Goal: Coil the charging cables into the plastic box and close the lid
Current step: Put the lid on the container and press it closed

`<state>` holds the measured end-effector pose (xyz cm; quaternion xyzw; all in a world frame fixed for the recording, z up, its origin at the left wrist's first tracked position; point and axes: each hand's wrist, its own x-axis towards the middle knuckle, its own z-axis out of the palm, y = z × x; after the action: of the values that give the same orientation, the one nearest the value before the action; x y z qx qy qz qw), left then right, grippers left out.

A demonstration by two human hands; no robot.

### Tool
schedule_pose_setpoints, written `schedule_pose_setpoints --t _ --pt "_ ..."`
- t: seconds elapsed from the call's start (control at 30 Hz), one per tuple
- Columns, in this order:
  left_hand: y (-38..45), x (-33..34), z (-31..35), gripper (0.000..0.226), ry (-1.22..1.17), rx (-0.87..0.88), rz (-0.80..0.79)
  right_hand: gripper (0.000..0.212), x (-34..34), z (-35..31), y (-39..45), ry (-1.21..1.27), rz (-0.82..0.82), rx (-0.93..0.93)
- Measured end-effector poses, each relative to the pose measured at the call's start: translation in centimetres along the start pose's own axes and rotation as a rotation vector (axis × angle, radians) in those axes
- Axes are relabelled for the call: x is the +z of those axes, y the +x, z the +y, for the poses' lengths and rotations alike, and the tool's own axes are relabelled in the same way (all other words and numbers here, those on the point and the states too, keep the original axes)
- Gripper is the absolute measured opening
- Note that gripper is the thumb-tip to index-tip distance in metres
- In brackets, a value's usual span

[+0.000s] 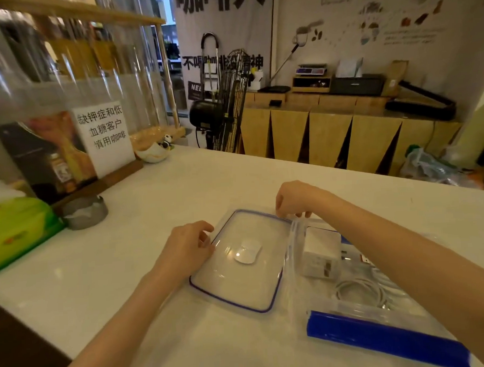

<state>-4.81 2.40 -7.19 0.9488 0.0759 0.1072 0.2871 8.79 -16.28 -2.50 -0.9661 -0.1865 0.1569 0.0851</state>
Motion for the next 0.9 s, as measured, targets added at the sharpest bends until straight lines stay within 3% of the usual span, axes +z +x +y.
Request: schedule_pose_setpoints --t 0.1,0.23,0.33,0.43,0.6,0.77,0.83,0.9 --pt "0.2 0.3 -0.1 0.032 -0.059 -0.021 0.057 0.023 0.4 0.2 0.2 -0.047 0.083 -0.001" --pt "0.8 -1.1 0.5 0.026 -0.273 -0.058 0.136 0.017 -0.9 0.6 -0.8 0.101 0.24 -0.052" --pt "1.3 -2.7 1.4 0.015 -0.489 -0.06 0.116 0.017 -2.3 1.0 -2.3 0.165 0.439 -0.11" --pt "1.3 -4.2 3.3 0.021 -0.689 -0.026 0.049 0.018 -3.0 1.5 -3.9 0.266 0.644 -0.129" --pt "0.4 -5.6 7.4 0.031 -0.784 0.199 0.019 0.018 -4.3 3.2 -7.5 0.466 0.906 -0.141" --pt "-1.1 -5.6 11.4 0.024 -0.63 0.494 0.054 0.011 -4.9 6.4 -11.4 0.675 0.971 -0.058" --pt "-1.9 -5.0 12.6 0.012 -0.547 0.64 0.067 0.025 -4.6 7.6 -13.4 0.977 0.946 -0.065" --pt "-2.6 -4.1 13.6 0.016 -0.471 0.766 0.041 0.033 -4.1 8.8 -15.3 1.26 0.931 -0.053"
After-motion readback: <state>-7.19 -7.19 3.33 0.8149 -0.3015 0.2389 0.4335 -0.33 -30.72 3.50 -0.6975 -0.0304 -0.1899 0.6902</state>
